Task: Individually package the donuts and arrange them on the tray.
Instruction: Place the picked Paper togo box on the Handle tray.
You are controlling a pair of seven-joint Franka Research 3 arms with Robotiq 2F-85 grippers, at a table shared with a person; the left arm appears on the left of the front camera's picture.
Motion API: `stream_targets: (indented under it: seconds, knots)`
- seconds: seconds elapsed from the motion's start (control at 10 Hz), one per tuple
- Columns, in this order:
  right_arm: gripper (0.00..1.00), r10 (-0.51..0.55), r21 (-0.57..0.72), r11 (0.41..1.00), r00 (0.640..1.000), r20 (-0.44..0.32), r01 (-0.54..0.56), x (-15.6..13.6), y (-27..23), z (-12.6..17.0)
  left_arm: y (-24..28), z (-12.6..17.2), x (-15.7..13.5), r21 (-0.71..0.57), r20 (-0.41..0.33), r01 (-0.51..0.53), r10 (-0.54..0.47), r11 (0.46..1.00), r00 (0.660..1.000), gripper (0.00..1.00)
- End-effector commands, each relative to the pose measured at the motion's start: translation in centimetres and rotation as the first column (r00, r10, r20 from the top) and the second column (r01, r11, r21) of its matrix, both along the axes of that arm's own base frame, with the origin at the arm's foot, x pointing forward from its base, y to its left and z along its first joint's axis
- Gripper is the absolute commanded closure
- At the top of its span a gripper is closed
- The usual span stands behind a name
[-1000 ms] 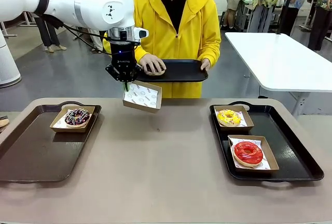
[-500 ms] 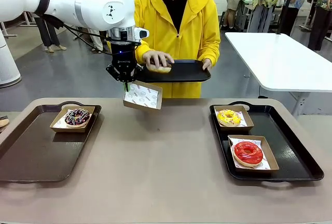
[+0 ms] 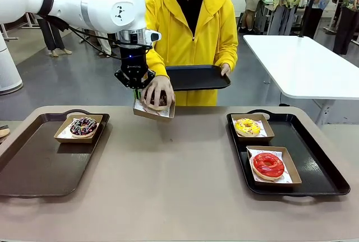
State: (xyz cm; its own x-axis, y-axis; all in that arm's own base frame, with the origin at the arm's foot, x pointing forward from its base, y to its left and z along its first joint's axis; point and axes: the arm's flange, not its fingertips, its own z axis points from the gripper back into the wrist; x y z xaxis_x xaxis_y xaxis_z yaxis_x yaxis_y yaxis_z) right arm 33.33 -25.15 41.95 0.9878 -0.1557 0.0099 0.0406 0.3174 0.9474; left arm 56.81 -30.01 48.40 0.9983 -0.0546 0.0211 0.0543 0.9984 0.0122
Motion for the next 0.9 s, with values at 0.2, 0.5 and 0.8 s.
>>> stream_targets:
  seconds: [0.2,0.5,0.8]
  knots:
    - [0.0,0.004,0.011,1.0,1.0,0.002,-0.004,0.0,-0.19,0.04,0.14,0.12,-0.09,-0.004,-0.004,0.001,-0.001,1.0,1.0,1.0]
    - [0.0,0.004,0.011,1.0,1.0,0.002,-0.004,0.0,-0.19,0.04,0.14,0.12,-0.09,-0.004,-0.004,0.001,-0.001,1.0,1.0,1.0]
    - [0.0,0.004,0.011,1.0,1.0,0.002,-0.004,0.0,-0.19,0.04,0.14,0.12,-0.09,-0.004,-0.004,0.001,-0.001,1.0,1.0,1.0]
